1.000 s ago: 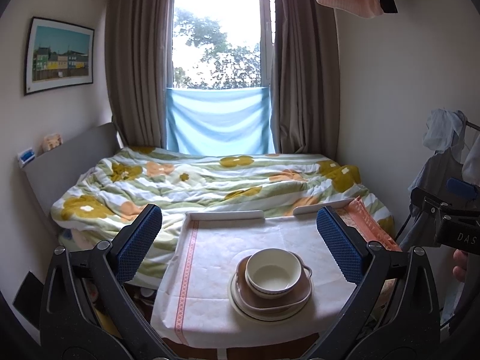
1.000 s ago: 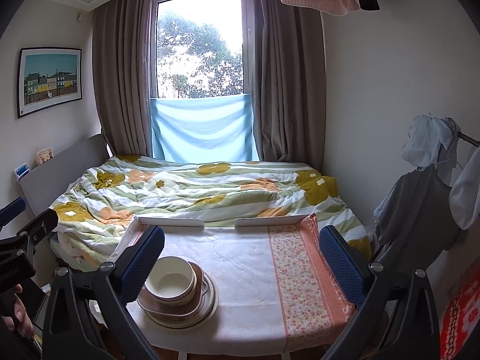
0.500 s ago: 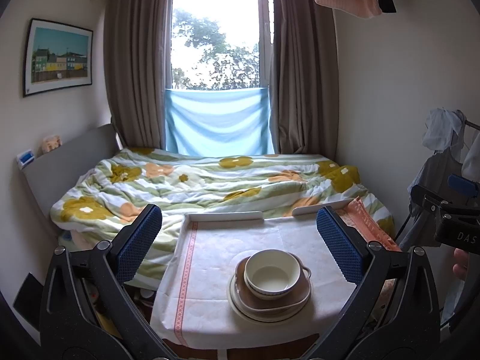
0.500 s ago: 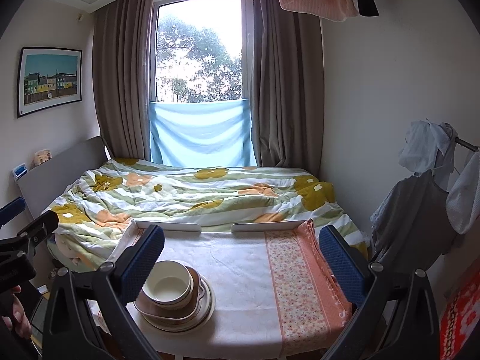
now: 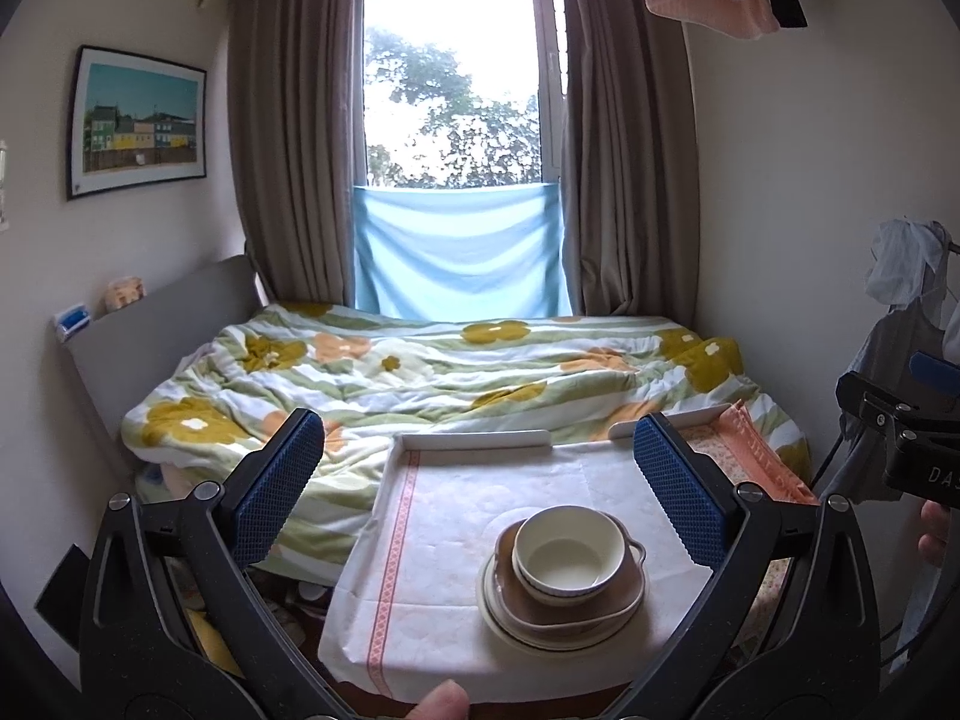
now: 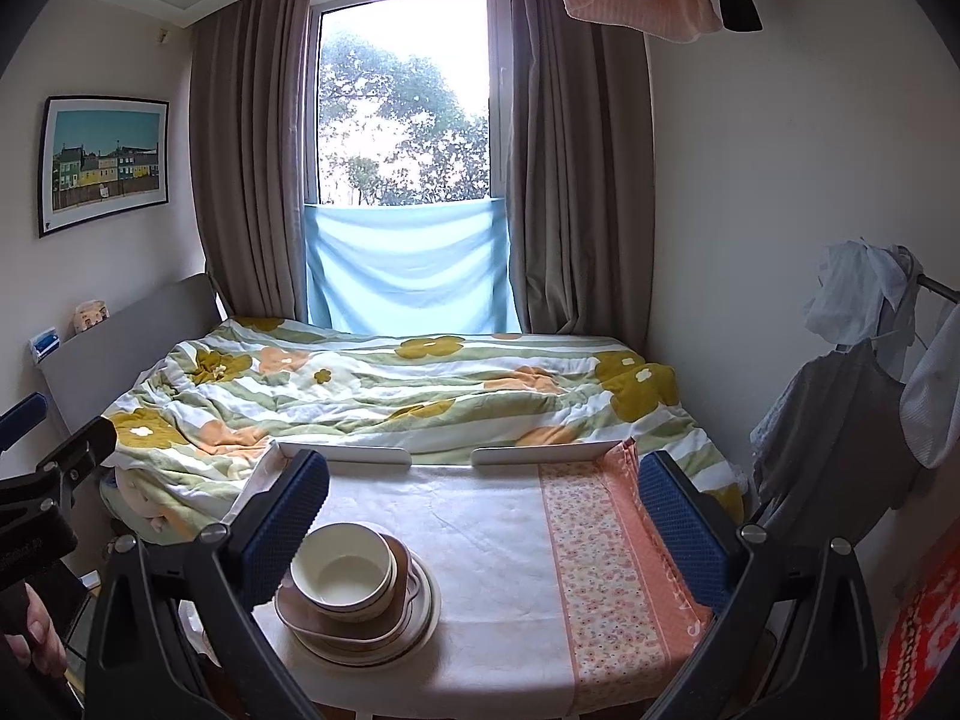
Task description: Organize plates and bowls
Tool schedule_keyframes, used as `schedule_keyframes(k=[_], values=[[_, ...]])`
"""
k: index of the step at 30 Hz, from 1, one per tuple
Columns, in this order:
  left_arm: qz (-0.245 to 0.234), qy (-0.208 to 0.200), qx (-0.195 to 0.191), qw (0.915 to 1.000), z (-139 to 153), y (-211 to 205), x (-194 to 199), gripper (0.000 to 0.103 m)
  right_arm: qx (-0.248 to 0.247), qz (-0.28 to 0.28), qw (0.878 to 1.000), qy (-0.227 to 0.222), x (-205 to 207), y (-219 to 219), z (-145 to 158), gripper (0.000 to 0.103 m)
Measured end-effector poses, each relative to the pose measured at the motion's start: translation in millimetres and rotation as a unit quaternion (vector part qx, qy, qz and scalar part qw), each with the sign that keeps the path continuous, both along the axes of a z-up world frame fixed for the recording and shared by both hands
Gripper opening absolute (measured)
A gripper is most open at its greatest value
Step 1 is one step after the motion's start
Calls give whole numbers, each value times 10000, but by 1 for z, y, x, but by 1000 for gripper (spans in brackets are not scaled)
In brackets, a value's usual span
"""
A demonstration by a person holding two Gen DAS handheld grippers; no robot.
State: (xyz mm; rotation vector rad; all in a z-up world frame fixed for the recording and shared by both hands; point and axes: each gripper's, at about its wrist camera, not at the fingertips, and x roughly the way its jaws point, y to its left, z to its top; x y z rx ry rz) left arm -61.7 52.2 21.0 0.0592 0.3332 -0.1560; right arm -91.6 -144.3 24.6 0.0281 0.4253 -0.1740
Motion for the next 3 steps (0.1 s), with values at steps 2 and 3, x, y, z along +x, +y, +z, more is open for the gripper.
schedule_keyframes(k=[2,3], values=[[-41,-31,-35,10000,-1,3,1,103,3,-3,10000,1,0,0,0,102],[-34,-39,-46,10000,0,4,2,103,3,1,10000,7,0,0,0,102]])
